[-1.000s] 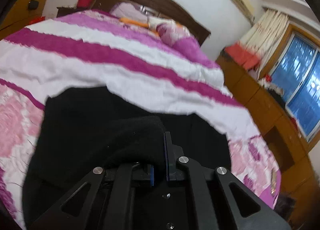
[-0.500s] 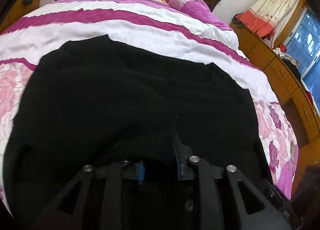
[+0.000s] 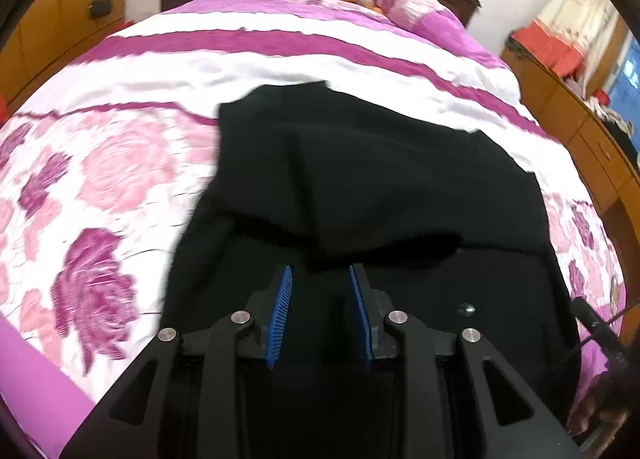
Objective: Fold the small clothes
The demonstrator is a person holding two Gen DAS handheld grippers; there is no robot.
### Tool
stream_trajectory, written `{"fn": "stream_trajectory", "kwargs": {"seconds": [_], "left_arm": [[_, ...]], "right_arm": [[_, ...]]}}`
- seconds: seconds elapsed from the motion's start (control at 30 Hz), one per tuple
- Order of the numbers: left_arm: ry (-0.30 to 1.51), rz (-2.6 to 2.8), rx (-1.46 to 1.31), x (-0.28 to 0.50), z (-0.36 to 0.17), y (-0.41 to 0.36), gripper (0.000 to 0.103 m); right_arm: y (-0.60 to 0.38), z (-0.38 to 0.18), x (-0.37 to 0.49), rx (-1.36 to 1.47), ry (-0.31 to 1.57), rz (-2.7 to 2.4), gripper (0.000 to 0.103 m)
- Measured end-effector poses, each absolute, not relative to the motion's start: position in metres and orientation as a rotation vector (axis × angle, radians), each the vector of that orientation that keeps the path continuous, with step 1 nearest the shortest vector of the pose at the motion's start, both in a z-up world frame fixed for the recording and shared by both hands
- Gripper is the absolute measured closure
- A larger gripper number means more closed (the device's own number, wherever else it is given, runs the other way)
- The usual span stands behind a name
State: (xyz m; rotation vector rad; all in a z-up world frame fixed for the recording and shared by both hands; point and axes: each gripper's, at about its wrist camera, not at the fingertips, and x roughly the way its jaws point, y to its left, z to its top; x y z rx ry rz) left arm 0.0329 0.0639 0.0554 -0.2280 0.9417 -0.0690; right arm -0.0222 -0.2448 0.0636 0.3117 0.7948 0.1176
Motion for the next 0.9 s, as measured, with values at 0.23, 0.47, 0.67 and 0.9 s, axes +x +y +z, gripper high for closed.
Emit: {"fn": "stream_trajectory", "kwargs": {"seconds": [0.23, 0.47, 0.67, 0.9], "left_arm": [[0.944, 0.066, -0.262, 0.025, 0.047, 0.104, 0.08], [0.937, 0.121, -0.265, 0.011, 0.045, 0.13, 0.08], [0.931, 0.138, -0.304, 0.0, 0.041, 0.153, 0.08], [0.937, 0.153, -0.342, 0.002, 0.034, 0.16, 0.08]], "right_arm": [[-0.174, 0.1, 0.004, 0.21, 0.8, 0.286, 0.031], [-0.092, 0.108, 0.041, 0.17, 0.827, 0.417, 0.031], [-0.04, 0.093, 0.066, 0.146, 0.881, 0.466, 0.031], [0.008, 0.067, 0.093, 0.063, 0.942, 0.489, 0.031]]}}
